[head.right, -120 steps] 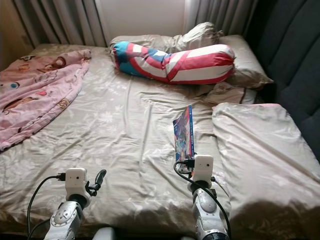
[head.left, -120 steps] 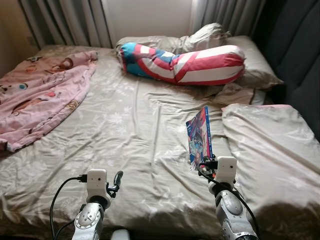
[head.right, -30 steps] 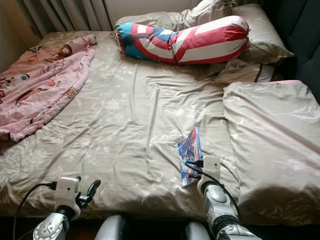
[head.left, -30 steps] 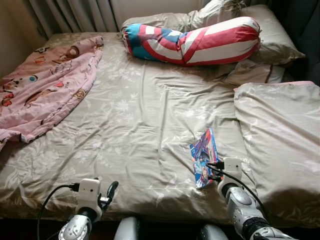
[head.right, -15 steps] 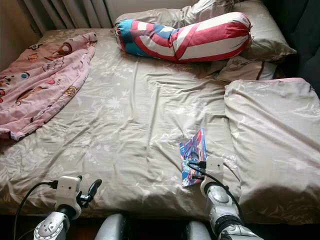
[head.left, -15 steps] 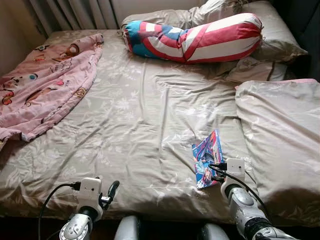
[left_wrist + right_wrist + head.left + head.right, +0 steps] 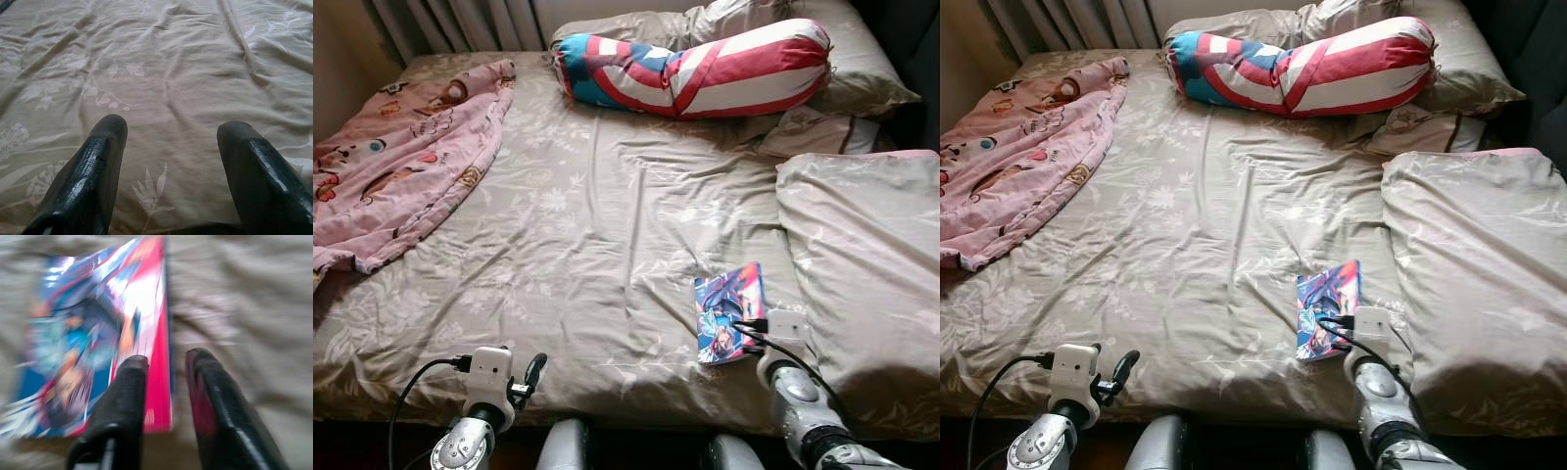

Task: Clean up the room

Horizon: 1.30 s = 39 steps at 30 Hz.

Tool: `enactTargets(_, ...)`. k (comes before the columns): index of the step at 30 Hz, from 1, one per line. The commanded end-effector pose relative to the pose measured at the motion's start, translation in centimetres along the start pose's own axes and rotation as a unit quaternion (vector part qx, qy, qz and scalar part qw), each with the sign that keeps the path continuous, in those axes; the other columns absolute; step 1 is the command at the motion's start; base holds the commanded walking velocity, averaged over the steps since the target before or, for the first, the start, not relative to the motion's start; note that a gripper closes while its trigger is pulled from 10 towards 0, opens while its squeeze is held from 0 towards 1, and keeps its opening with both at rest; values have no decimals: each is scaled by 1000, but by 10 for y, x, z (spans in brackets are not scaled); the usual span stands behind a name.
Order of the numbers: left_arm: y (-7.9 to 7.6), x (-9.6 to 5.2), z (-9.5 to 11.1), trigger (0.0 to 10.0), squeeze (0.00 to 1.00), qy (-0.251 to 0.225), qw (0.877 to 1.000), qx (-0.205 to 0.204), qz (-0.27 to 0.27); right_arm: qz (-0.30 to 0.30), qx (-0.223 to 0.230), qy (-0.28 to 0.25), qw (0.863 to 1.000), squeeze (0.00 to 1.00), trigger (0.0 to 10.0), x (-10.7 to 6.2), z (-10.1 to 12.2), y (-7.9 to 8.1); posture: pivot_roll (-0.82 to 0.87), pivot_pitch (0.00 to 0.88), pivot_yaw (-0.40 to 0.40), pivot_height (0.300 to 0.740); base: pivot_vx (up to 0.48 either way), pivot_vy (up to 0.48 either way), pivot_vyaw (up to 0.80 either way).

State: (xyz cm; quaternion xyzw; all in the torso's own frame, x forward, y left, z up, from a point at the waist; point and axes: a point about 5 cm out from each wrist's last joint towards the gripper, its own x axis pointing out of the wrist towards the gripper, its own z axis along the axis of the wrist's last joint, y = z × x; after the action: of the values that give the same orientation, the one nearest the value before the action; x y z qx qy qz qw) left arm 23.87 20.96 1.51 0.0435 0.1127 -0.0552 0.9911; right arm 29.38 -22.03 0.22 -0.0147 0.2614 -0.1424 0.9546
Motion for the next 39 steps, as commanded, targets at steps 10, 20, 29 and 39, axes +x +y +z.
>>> enactTargets(10, -4, 5, -5, 10000, 0, 15, 1000, -2, -2, -20, 10, -7, 1000, 0, 10000, -2, -4, -9, 36, 150, 44, 647, 0, 0, 0)
enactTargets(20, -12, 22, 2, 10000, 0, 9, 1000, -18, 0, 137, -9, -1, 991, 0, 10000, -16, -30, 35, -6, 90, 22, 647, 0, 0, 0)
enactTargets(29, -12, 30, -5, 10000, 0, 33, 998, -43, 16, 161, 19, 63, 985, 0, 10000, -28, -62, 38, -31, 31, 4, 682, 0, 0, 0)
enactTargets(39, -22, 23, -41, 10000, 0, 158, 987, -16, -23, 141, 15, 109, 984, 0, 10000, -34, -84, 24, -31, 0, 2, 729, 0, 0, 0)
